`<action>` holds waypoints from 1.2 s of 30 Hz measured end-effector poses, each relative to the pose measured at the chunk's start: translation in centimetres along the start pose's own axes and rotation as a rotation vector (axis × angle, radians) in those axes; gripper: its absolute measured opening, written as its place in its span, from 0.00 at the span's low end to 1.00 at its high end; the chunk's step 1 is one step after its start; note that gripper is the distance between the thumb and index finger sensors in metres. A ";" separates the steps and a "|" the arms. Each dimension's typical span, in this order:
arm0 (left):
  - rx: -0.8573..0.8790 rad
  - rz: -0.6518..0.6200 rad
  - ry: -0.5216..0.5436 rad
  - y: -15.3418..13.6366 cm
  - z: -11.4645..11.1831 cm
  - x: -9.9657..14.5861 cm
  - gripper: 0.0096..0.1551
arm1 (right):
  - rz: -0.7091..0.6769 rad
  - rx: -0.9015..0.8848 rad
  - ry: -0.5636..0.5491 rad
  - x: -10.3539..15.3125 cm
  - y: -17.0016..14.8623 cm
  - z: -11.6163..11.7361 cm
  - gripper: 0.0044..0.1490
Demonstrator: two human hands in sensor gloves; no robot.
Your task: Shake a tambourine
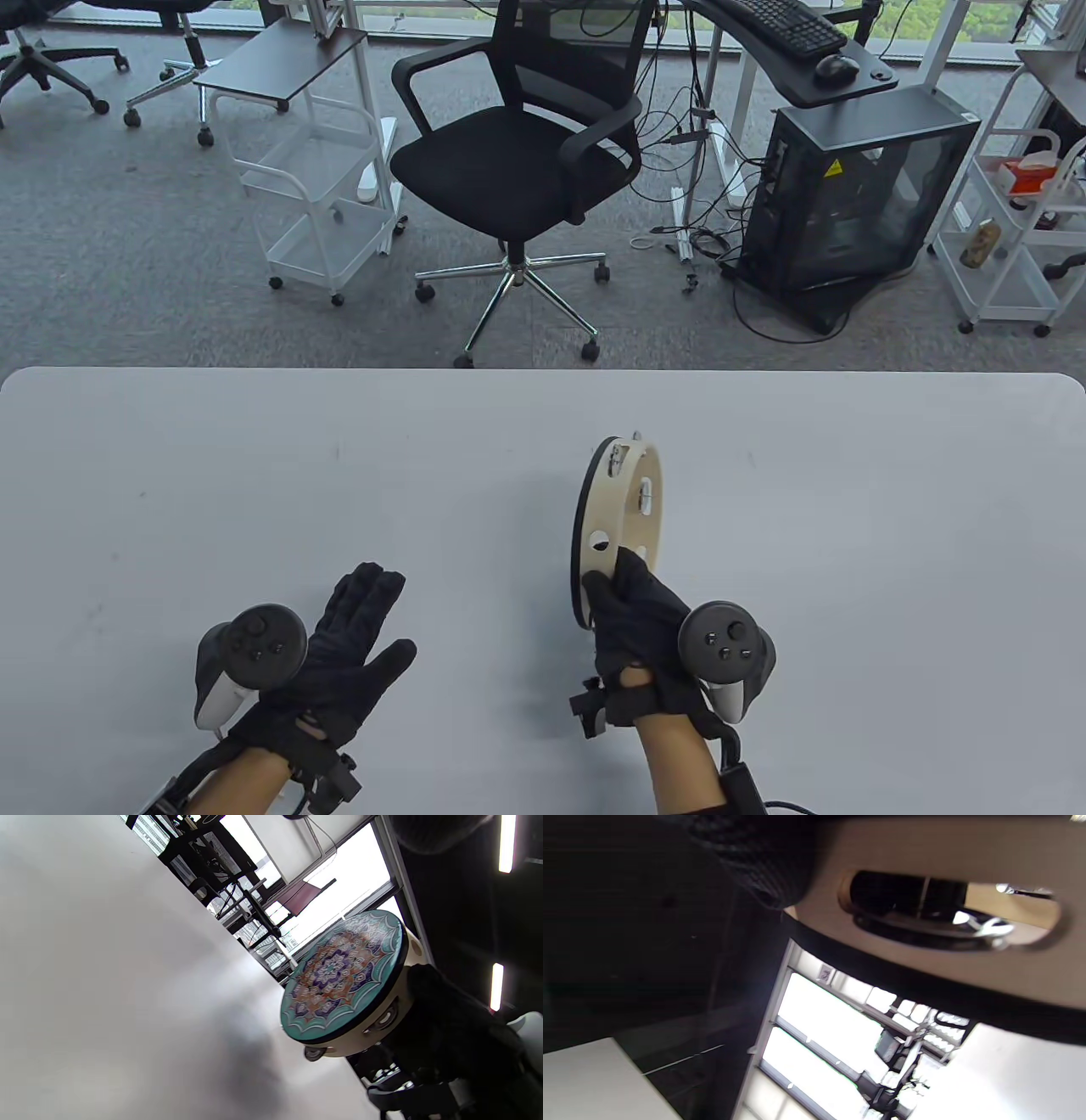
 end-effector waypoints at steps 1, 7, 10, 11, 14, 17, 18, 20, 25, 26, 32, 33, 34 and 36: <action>0.051 -0.007 0.021 0.0 0.0 0.0 0.51 | -0.012 -0.023 0.008 0.2 0.3 0.8 0.33; 0.462 -0.123 0.020 0.4 -2.0 -0.6 0.52 | 0.029 -0.365 0.263 2.3 1.7 9.1 0.33; 0.568 -0.290 -0.159 1.9 -3.7 -0.3 0.58 | 0.045 -0.405 0.460 3.5 2.0 12.3 0.35; 0.561 -0.243 -0.113 2.2 -3.9 -0.4 0.60 | 0.025 -0.389 0.448 3.5 2.1 12.5 0.35; 0.487 -0.312 -0.128 2.5 -4.1 -0.5 0.58 | 0.001 -0.370 0.445 4.1 2.3 12.3 0.35; 0.510 -0.304 -0.122 2.6 -4.5 -0.7 0.58 | -0.003 -0.349 0.414 4.3 2.4 12.1 0.35; 0.510 -0.305 -0.124 2.5 -4.6 -0.7 0.58 | -0.008 -0.336 0.418 4.3 2.4 12.1 0.35; 0.515 -0.297 -0.120 2.4 -4.6 -0.6 0.59 | -0.003 -0.343 0.421 4.3 2.3 12.0 0.35; 0.539 -0.277 -0.095 1.7 -3.9 -0.5 0.57 | 0.019 -0.395 0.353 3.8 2.0 10.8 0.35; 0.543 -0.253 -0.074 1.4 -3.7 -0.4 0.57 | 0.015 -0.389 0.331 3.7 2.0 10.4 0.35; 0.594 -0.142 0.043 -0.4 -3.1 -0.2 0.57 | -0.003 -0.373 0.228 3.3 1.9 8.6 0.35; 0.605 -0.124 0.065 -0.6 -3.1 -0.2 0.57 | -0.003 -0.382 0.238 3.3 1.9 8.7 0.35; 0.612 -0.116 0.078 -0.7 -3.1 -0.2 0.57 | 0.001 -0.386 0.254 3.3 2.0 8.8 0.35; 0.616 -0.120 0.079 -0.5 -3.3 -0.2 0.57 | 0.010 -0.432 0.329 3.5 2.1 9.8 0.35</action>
Point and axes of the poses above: the tracker on the back of each hand, its own y axis roughly to the thumb side, its own x axis roughly from the fingertips to the wrist, z = x × y, the point moved 2 cm from there along -x, roughly from the wrist to the fingertips, and after that the axes turned 15 degrees about -x, right-handed, at the moved point
